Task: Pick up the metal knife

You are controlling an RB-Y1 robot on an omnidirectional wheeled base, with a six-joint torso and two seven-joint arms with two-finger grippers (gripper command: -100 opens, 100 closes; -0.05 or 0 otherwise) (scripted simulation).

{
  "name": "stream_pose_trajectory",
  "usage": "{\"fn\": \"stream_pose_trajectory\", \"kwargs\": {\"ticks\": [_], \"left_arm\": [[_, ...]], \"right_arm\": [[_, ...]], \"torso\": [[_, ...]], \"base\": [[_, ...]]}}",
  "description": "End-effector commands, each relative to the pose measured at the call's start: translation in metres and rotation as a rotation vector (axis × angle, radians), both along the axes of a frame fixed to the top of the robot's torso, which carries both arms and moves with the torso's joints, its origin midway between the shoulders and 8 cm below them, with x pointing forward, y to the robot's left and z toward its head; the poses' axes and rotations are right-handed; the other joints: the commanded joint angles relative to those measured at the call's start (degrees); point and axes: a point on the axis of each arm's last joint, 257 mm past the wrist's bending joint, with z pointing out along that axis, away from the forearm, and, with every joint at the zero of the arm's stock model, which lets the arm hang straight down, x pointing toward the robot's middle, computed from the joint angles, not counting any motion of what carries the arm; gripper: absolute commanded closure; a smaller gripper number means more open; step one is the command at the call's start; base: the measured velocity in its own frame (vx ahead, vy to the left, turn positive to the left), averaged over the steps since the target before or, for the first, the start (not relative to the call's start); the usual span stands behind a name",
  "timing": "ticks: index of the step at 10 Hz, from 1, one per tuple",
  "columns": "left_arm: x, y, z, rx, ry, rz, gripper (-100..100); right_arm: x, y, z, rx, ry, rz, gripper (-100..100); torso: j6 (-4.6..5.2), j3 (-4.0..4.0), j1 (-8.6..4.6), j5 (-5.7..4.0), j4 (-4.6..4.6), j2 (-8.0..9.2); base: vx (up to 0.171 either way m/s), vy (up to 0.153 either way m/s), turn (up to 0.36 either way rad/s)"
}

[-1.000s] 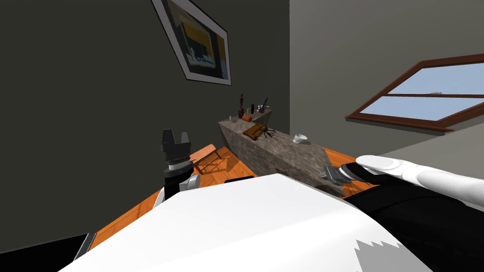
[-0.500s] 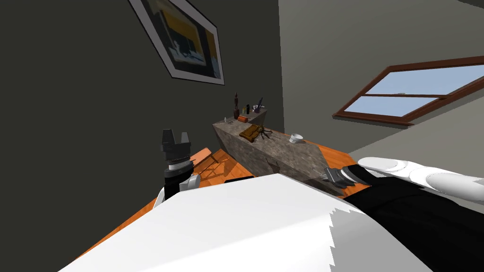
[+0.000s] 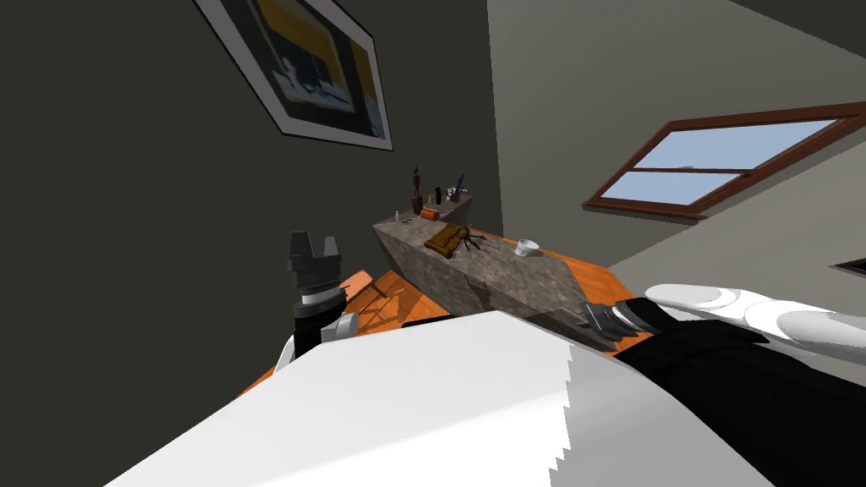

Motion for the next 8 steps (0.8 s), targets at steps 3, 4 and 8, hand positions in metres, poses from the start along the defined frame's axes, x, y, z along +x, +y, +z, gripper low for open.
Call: {"fn": "stream_pose_trajectory", "kwargs": {"ticks": [3,4,8], "left_arm": [[0.000,0.000,0.000,0.000,0.000,0.000,0],[0.000,0.000,0.000,0.000,0.000,0.000,0],[0.000,0.000,0.000,0.000,0.000,0.000,0]], "right_arm": [[-0.009,0.009,-0.001,0.007,0.005,0.017,100],[-0.026,0.012,-0.002,-0.004,0.042,0.054,100],[-0.021,0.014,-0.001,0.006,0.023,0.037,0]], "torso": [[-0.03,-0.06,0.02,-0.01,-0.03,-0.10],[-0.11,-0.01,0.06,0.02,0.00,-0.01],[-0.04,0.13,-0.02,0.01,0.05,0.25]], "base": [[0.110,0.008,-0.125],[0.139,0.008,-0.183],[0.039,0.010,-0.053]]}}
